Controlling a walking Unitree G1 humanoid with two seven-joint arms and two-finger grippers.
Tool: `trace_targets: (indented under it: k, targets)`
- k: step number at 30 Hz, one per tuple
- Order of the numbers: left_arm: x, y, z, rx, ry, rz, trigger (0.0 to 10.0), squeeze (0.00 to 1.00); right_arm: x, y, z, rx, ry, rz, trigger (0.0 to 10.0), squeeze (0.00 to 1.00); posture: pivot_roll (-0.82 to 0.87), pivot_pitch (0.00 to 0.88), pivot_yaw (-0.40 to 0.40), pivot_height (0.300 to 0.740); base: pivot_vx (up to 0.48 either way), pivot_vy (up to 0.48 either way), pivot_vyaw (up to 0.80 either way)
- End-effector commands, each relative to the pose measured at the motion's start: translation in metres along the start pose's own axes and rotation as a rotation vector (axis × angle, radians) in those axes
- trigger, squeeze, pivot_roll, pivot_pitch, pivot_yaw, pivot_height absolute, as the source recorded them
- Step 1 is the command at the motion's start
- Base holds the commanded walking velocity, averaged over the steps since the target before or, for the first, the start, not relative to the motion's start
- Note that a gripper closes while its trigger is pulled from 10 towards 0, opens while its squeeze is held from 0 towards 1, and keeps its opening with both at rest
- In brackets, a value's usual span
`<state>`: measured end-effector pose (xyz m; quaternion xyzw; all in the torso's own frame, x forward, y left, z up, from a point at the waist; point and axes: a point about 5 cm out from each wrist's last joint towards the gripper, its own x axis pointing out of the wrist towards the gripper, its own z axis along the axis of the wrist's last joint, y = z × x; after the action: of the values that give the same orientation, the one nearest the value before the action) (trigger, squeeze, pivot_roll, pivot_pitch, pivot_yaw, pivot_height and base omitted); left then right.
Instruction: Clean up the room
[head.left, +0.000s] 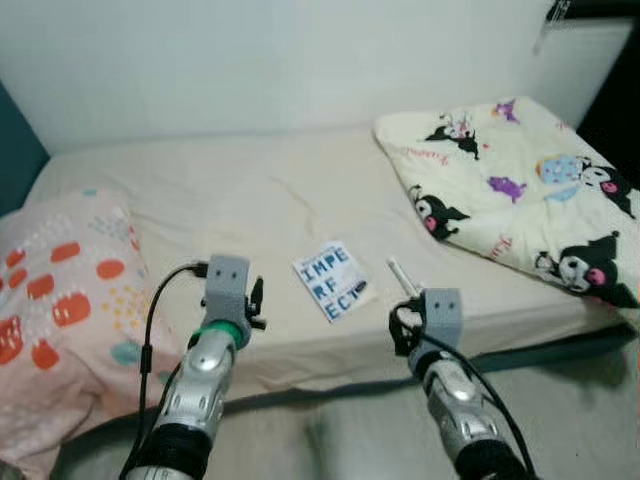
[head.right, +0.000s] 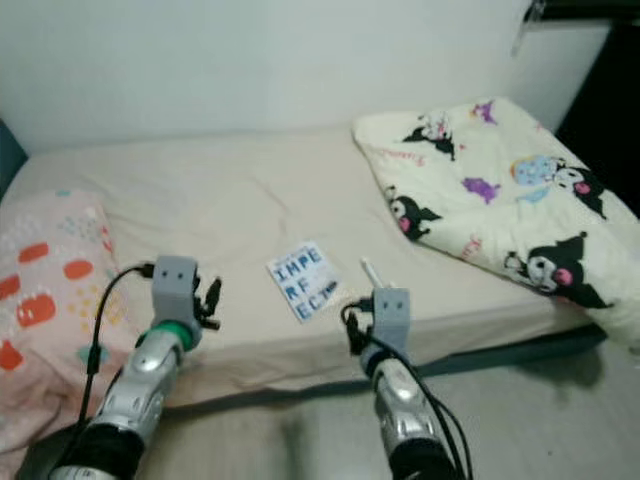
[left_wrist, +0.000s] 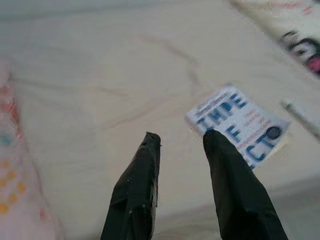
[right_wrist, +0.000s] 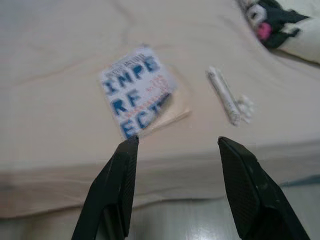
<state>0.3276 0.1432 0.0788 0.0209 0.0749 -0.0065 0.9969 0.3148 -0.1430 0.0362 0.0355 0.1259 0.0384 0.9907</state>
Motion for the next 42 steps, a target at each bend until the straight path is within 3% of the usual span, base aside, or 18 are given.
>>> trace_targets:
  k: [1,15,42]
  targets:
    - [-0.0026,-0.0002,-0.0064,-0.013,0.020,0.007,10.0,0.00,-0.0013,-0.0019,-0.0040,-0.009,0.020,0.005,10.0,0.00,0.03,0.000,0.088,0.740,0.000,-0.442,0.80]
    - [-0.0017,0.0025,-0.0058,-0.015,0.021,0.019,10.0,0.00,0.0004,0.0000,-0.0016,-0.014,0.016,0.025,10.0,0.00,0.03,0.000,0.084,0.740,0.000,-0.438,0.75]
    - [-0.0017,0.0045,-0.0064,-0.037,0.019,0.051,10.0,0.00,0.0031,-0.0060,0.0046,0.005,0.007,0.024,10.0,0.00,0.03,0.000,0.048,0.740,0.000,-0.427,0.00]
